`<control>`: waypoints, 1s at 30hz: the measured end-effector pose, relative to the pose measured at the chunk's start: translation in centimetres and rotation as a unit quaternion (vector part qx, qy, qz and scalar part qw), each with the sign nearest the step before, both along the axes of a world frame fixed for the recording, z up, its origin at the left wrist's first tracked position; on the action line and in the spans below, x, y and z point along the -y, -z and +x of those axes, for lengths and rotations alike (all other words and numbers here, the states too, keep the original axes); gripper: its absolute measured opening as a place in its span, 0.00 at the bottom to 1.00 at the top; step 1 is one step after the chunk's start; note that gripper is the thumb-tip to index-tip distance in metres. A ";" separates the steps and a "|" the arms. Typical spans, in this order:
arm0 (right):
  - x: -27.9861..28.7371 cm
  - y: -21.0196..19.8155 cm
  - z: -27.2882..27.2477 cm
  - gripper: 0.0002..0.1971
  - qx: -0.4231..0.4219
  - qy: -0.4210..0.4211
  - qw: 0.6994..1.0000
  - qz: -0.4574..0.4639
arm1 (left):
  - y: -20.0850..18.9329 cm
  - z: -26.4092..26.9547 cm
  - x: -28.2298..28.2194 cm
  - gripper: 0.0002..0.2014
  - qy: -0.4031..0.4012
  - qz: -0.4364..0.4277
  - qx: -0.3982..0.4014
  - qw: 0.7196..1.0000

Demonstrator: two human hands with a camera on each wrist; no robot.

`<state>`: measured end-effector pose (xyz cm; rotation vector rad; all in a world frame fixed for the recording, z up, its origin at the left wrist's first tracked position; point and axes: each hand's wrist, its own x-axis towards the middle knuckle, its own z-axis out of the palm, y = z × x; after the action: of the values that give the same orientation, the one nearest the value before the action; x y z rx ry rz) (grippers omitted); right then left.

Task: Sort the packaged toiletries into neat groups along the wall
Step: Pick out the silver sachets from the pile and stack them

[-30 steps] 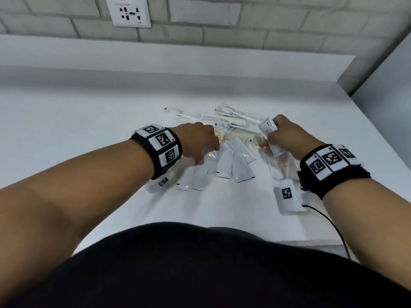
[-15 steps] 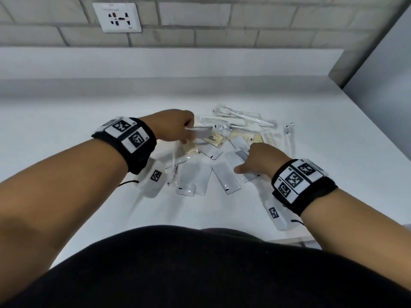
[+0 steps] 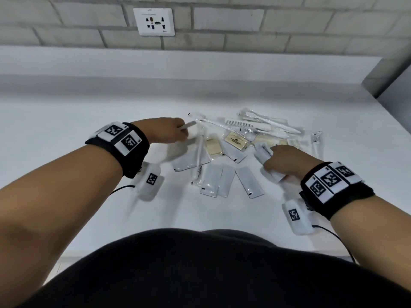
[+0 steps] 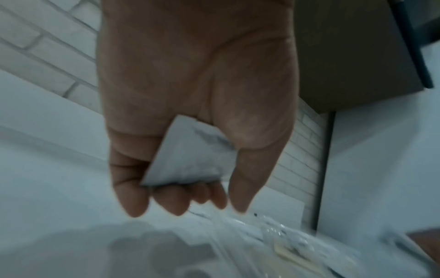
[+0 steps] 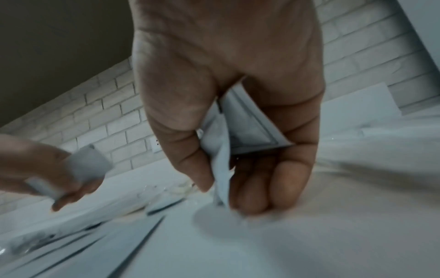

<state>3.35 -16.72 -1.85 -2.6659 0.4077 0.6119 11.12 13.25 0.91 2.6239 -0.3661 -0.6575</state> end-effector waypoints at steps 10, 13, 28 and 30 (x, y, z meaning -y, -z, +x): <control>2.8 -0.6 1.3 0.19 0.044 -0.022 0.999 0.021 | 3.6 -1.5 2.4 0.29 0.067 0.174 0.031 0.982; 2.9 -1.8 2.3 0.21 0.085 -0.067 0.994 -0.016 | 2.9 -1.6 3.2 0.23 0.074 0.196 0.009 0.978; 3.6 -1.9 3.3 0.13 -0.012 -0.257 0.959 -0.118 | 1.0 2.3 11.6 0.10 0.120 0.064 0.179 0.974; 4.8 -1.7 3.2 0.17 -0.024 -0.265 0.952 -0.154 | 1.9 2.9 13.4 0.10 0.167 0.076 0.172 0.968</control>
<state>6.58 -21.51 -0.18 -3.0821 -0.2401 0.8226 14.07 -0.14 -0.94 2.8527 -0.9107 -0.3329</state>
